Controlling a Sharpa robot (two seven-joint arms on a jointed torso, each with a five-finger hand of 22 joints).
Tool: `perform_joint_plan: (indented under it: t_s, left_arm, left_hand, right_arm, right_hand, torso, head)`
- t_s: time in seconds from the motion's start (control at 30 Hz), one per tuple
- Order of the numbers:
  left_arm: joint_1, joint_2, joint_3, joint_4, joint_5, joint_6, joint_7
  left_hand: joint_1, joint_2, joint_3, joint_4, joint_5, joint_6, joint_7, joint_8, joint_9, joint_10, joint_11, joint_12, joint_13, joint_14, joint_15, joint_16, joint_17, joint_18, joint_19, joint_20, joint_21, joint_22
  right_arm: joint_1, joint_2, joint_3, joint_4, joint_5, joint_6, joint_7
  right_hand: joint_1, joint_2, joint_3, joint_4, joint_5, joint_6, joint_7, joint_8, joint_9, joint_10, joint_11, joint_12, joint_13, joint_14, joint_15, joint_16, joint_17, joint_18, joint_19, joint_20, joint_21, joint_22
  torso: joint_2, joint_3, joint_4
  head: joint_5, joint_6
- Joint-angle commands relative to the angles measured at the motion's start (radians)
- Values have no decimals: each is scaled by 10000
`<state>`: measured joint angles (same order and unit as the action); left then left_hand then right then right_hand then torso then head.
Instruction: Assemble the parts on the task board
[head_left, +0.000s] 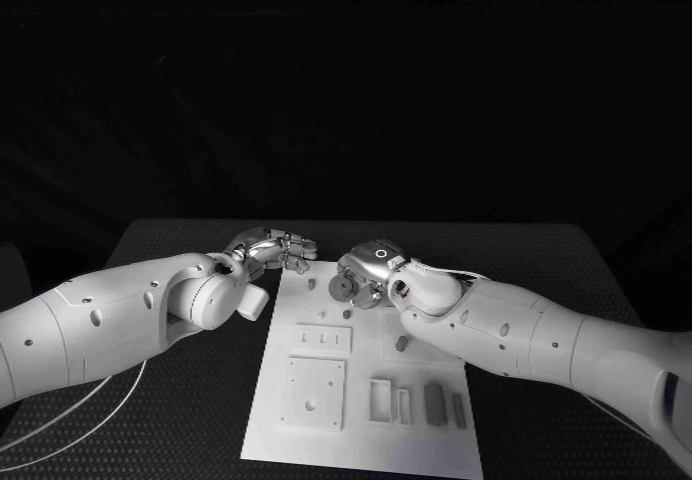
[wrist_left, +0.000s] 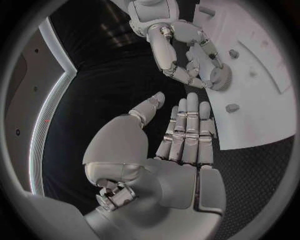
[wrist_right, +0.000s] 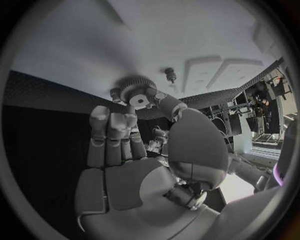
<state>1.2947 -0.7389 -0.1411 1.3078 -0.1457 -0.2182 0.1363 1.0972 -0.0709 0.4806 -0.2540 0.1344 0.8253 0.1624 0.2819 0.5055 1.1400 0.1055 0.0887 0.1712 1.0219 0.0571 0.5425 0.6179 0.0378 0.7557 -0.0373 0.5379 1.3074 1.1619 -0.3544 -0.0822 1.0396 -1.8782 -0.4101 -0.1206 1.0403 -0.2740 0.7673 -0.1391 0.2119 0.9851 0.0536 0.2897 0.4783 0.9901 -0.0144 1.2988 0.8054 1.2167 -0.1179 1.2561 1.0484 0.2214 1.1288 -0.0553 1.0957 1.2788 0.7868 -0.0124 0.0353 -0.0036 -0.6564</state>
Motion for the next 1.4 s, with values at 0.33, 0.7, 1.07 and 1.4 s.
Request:
perform_joint_plan:
  t_s: [0.33,0.7,1.07,1.4]
  left_arm:
    - [12,40,9,4,-28,-12,92]
    - [12,24,9,3,-28,-6,68]
    - [12,2,8,11,3,61,-30]
    - [12,-29,8,4,8,60,-35]
  left_hand:
    - [-85,-7,37,10,-57,-48,-2,-40,11,18,61,-66,14,-3,31,-57,12,5,-69,-20,63,126]
    - [-102,-26,29,18,-61,-74,37,-58,7,10,86,-82,16,-1,31,-59,15,6,-68,-19,66,125]
    - [-419,-1,-18,311,-37,-207,141,-143,-12,-52,146,-153,18,-38,50,-104,17,4,-92,-4,53,110]
    - [-518,9,-16,429,-7,-244,162,-164,-12,-82,167,-174,18,-50,54,-120,21,10,-114,-1,47,109]
  right_arm:
    - [-44,137,-73,-185,22,357,21]
    - [-42,88,-78,-286,641,865,109]
    - [-39,-27,-78,-290,1607,795,534]
    - [-38,-302,-74,-73,2487,-441,1361]
  right_hand:
    - [236,-83,-1,-84,-379,-137,664,-153,86,-73,230,-106,71,-42,201,-110,-4,404,-87,-8,-11,-38]
    - [39,-154,-409,-192,-415,-1129,1031,-678,-213,-360,584,-169,115,-226,532,-184,26,404,-243,90,-67,-45]
    - [-845,148,-1120,233,187,-1420,1112,-733,-261,-669,665,-131,167,-500,613,-211,73,404,-451,185,-122,-30]
    - [-757,176,-1103,195,413,-1333,1102,-654,-246,-619,656,-68,172,-450,605,-164,82,404,-402,151,-78,-18]
  torso:
    - [-4,-8,-4]
    - [-3,-2,-11]
    - [-1,23,-28]
    - [-1,22,-26]
  head:
    - [26,-25]
    - [24,-16]
    - [36,-34]
    - [26,3]
